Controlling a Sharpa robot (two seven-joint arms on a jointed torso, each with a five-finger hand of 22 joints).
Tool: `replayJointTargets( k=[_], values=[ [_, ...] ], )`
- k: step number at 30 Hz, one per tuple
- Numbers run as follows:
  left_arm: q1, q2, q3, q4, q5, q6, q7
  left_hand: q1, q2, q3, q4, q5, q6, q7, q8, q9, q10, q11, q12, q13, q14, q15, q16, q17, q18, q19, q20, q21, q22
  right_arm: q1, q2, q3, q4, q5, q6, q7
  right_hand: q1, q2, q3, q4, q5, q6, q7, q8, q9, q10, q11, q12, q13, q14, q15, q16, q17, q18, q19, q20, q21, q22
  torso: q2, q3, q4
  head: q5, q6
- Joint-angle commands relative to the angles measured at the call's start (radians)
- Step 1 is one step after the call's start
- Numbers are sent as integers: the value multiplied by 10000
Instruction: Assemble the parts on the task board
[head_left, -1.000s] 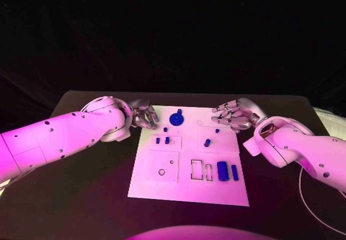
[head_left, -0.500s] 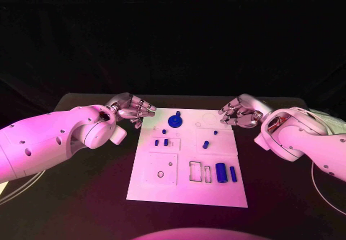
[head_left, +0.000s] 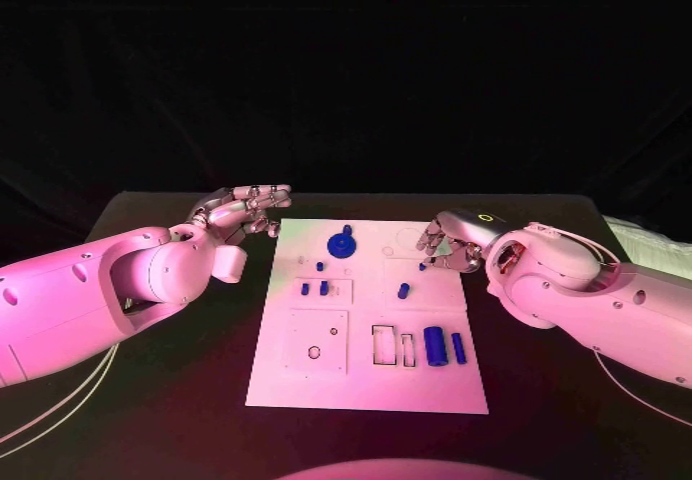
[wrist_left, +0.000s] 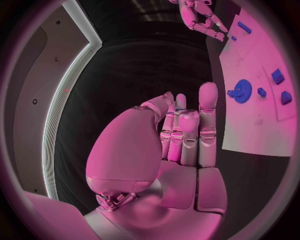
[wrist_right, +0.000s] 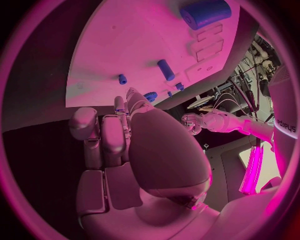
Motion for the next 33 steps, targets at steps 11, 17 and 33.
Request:
replayJointTargets(
  k=[11, 17, 33],
  values=[
    [-3, -106, 0, 273, 691, 210, 535, 70, 169, -37, -170, 53, 136, -51, 151, 3, -215, -48, 244, 102, -343, -1, -371, -604, 248, -282, -14, -725, -491, -188, 334, -40, -217, -1680, 932, -625, -130, -157, 213, 87, -109, 133, -21, -45, -13, 16, -25, -139, -266, 241, -48, -117, -82, -14, 28, -92, -37, -1, 26, 3, 2, -11, -68],
    [-3, -105, -2, 284, 642, 229, 507, 66, 174, -44, -186, 54, 140, -53, 160, 2, -233, -49, 270, 113, -375, 0, -401, -653, 256, -312, -14, -797, -539, -254, 448, -49, -288, -1786, 989, -604, -123, -137, 352, 64, -119, 206, -56, -35, -5, 86, -48, -145, -372, 250, -42, -135, -107, -17, 48, -96, -30, 15, 19, 7, 8, -3, -97],
    [-4, -47, -6, 229, 314, 246, 344, 39, 144, -81, -231, 57, 87, -24, 151, -14, -318, -26, 329, 138, -431, 12, -448, -745, 264, -355, -9, -917, -620, -317, 594, -79, -440, -1598, 1116, -459, 29, 97, 1414, -241, -771, 742, -182, 63, 91, 730, -194, -81, -635, 394, -103, 243, 275, -129, 409, -147, 355, 595, 12, -2, 2, 7, -146]
  ],
)
